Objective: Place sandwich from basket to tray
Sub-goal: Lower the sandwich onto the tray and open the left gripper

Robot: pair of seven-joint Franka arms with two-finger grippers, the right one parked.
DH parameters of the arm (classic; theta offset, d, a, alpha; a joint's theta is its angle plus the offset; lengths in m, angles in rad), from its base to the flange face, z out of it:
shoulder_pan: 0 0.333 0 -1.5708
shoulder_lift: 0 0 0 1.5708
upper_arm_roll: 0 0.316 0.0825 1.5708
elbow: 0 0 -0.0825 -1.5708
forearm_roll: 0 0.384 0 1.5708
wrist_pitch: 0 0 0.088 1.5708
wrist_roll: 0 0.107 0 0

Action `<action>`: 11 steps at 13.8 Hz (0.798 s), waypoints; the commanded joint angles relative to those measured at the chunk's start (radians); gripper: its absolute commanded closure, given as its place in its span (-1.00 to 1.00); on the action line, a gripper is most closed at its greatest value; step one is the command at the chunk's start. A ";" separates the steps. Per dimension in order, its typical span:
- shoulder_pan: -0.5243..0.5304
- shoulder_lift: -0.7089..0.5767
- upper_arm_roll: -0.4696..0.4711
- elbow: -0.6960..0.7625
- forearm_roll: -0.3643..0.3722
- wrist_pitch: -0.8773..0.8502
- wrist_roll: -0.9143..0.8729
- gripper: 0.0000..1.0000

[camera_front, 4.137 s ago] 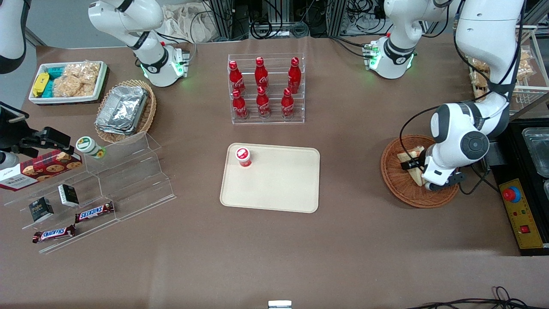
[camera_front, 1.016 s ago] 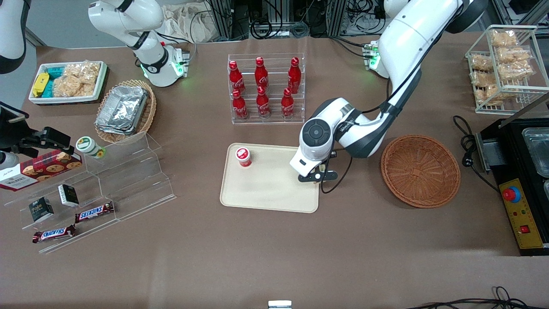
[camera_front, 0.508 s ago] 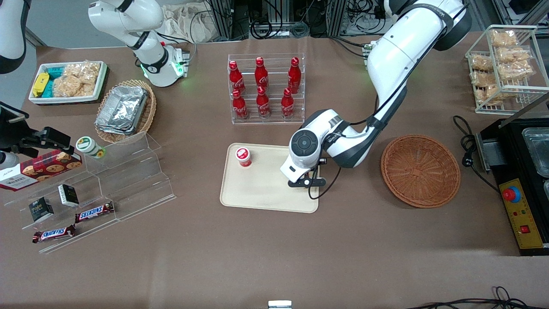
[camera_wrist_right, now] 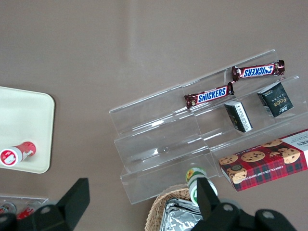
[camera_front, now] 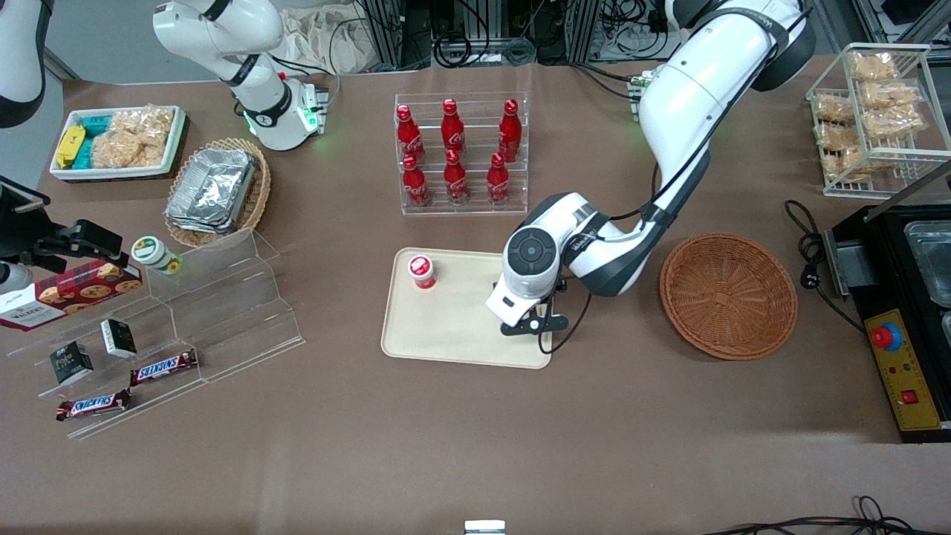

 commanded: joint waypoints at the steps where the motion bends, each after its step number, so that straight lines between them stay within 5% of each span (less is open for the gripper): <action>1: 0.001 -0.100 0.006 0.008 0.019 -0.086 -0.094 -1.00; 11: 0.257 -0.405 0.004 -0.100 -0.047 -0.245 0.061 -1.00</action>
